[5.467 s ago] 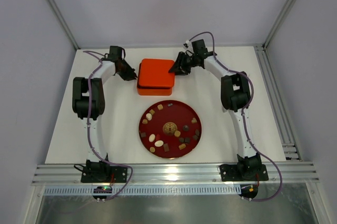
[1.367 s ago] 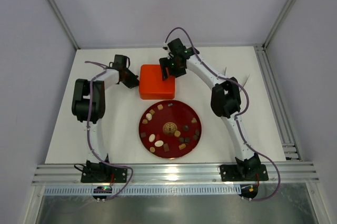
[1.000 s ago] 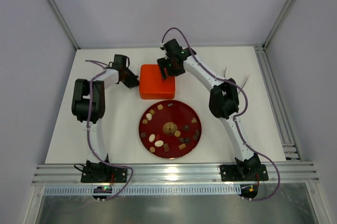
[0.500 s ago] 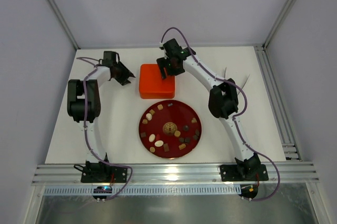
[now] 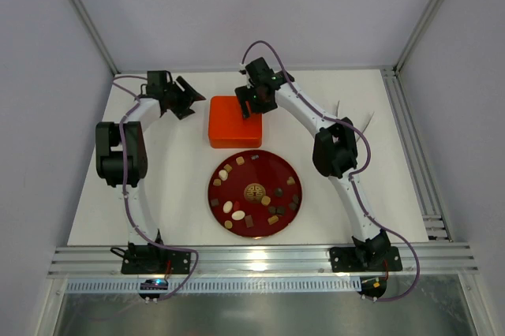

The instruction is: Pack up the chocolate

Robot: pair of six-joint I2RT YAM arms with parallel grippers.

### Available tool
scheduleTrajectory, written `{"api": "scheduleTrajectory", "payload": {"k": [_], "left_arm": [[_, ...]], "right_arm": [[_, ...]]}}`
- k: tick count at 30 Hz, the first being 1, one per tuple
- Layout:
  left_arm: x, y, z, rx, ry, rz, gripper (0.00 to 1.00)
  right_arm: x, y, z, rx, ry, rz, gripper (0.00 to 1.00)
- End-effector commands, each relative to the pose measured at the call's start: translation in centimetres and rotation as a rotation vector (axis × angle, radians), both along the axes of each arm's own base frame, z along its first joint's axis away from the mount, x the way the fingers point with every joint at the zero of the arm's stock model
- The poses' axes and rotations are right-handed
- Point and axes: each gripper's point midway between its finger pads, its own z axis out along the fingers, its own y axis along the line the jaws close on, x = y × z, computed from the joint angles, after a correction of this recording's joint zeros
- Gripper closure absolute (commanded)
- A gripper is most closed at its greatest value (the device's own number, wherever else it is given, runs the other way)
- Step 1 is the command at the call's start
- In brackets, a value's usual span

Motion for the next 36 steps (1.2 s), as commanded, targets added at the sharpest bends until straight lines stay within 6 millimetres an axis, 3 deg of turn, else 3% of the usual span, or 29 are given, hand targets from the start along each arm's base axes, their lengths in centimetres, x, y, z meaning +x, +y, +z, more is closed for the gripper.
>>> {"api": "scheduleTrajectory", "payload": {"k": [1,3,10,21,36], "left_arm": [[1.2,-1.7,3.1,0.0,-0.129,-0.102,0.3],[1.0,-2.2,1.8,0.003,-0.1,-0.127,0.3],[0.6,-4.1,0.3,0.028,-0.093,-0.215,0.29],[-0.5,-2.0,-2.8,0.181,0.061,-0.138,0.39],[-4.0,-2.1,-8.1,0.361,0.262,-0.159,0.47]], "right_arm": [[-0.8,-2.1,-4.0,-0.104,0.072,-0.001,0.24],[-0.7,-2.1,-3.9,-0.099,0.068,-0.004,0.24],[-0.7,-1.8,-3.7,-0.063,0.081,0.006,0.24],[-0.7,-1.8,-3.5,-0.045,0.085,0.003,0.23],[0.4,-2.3,-2.9,-0.009,0.081,-0.015,0.23]]}}
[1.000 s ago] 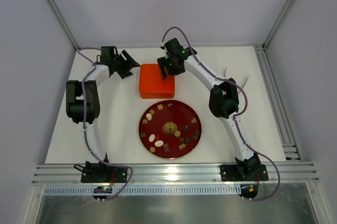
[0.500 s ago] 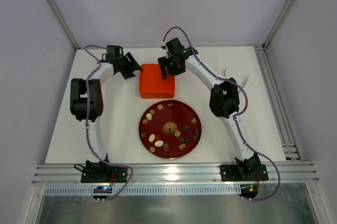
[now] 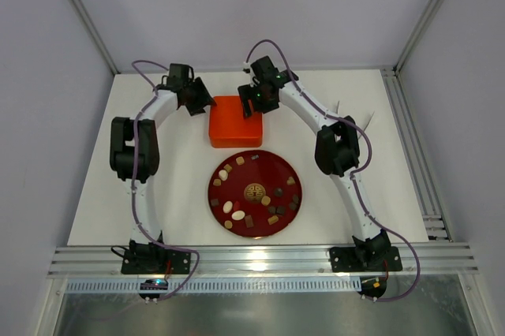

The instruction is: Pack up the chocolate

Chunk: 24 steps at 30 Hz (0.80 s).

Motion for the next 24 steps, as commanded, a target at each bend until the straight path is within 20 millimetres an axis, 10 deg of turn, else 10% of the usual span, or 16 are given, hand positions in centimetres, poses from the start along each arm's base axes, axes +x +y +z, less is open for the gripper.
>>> {"api": "scheduleTrajectory", "payload": {"k": [1,24], "left_arm": [[-4.0,1.9,-6.5,0.172,0.218,0.017,0.48],[-11.1,0.4,-11.1,0.294,0.443,-0.048,0.57]], "right_arm": [[0.0,-2.1,-2.6,-0.066,0.051,-0.025,0.23],[0.3,-4.3,-5.0,-0.157,0.088,-0.065,0.23]]}}
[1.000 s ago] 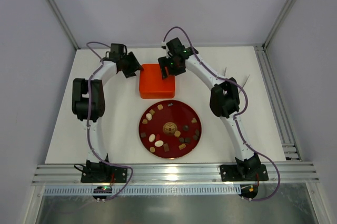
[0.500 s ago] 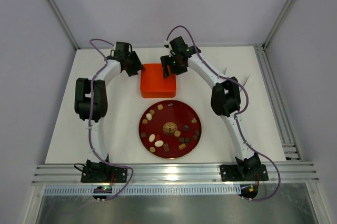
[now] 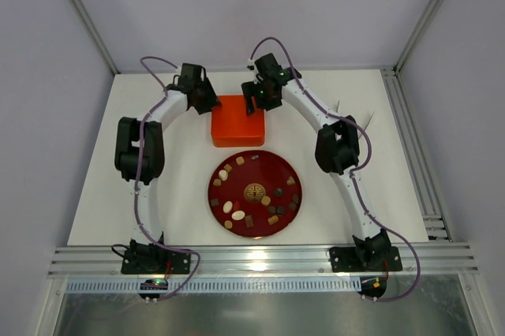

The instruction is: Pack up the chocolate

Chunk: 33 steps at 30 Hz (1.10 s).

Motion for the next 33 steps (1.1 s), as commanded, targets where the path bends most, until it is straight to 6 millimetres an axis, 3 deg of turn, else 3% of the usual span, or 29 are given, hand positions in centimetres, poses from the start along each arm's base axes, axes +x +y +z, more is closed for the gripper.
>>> {"api": "scheduleTrajectory", "payload": {"k": [1,10,16,20,24,25,26,33], "left_arm": [[-11.0,2.6,-11.1,0.204,0.468,-0.033,0.57],[-14.4,3.0,-13.1,0.235,0.547,-0.048,0.58],[-16.5,2.5,-13.4,0.209,0.556,-0.052,0.59],[-17.1,2.4,-12.5,0.193,0.541,-0.064,0.6],[-16.4,1.5,-10.1,0.139,0.459,-0.094,0.49],[-16.4,1.1,-9.6,0.123,0.449,-0.119,0.47],[-16.2,1.0,-9.3,0.115,0.443,-0.126,0.45],[-14.4,-0.1,-6.2,0.049,0.352,-0.167,0.4]], "right_arm": [[-1.2,-3.3,-4.7,-0.169,0.083,-0.033,0.23],[-3.4,-2.3,-3.9,-0.214,0.064,0.018,0.23],[-4.6,-1.7,-1.8,-0.139,0.057,0.045,0.23],[-5.1,-1.1,-0.3,-0.086,0.042,0.066,0.22],[-3.9,-0.7,0.3,-0.059,0.026,0.06,0.21],[-3.9,-0.8,0.2,-0.059,0.046,0.061,0.21],[-3.7,-0.9,-1.5,-0.069,0.078,0.06,0.21],[-1.2,-2.0,-2.4,-0.03,0.073,0.014,0.23]]}}
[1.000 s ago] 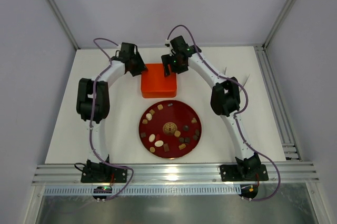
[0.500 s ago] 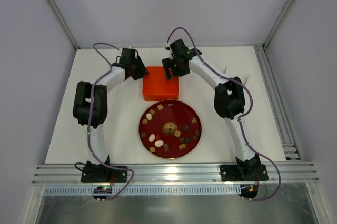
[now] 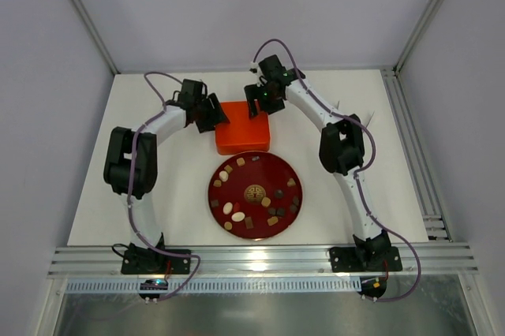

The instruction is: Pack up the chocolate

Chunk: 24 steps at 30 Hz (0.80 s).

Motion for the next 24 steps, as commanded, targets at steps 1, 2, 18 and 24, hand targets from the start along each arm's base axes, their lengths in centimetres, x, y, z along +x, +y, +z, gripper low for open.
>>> {"api": "scheduleTrajectory", "payload": {"k": [1,2,18,24], "left_arm": [[-7.5,2.0,-5.4,0.114,0.299,-0.081,0.39],[-7.6,2.0,-5.3,0.1,0.3,-0.085,0.37],[-10.2,2.7,-4.7,-0.045,0.296,-0.016,0.35],[-11.3,3.7,-5.2,-0.01,0.325,0.008,0.43]], "right_arm": [[0.8,-1.5,-2.5,-0.034,0.021,-0.017,0.23],[1.1,-1.6,-2.4,-0.033,0.014,-0.016,0.23],[2.3,-1.3,3.3,0.123,-0.089,0.002,0.23],[0.2,-1.6,4.8,0.126,-0.089,-0.004,0.22]]}}
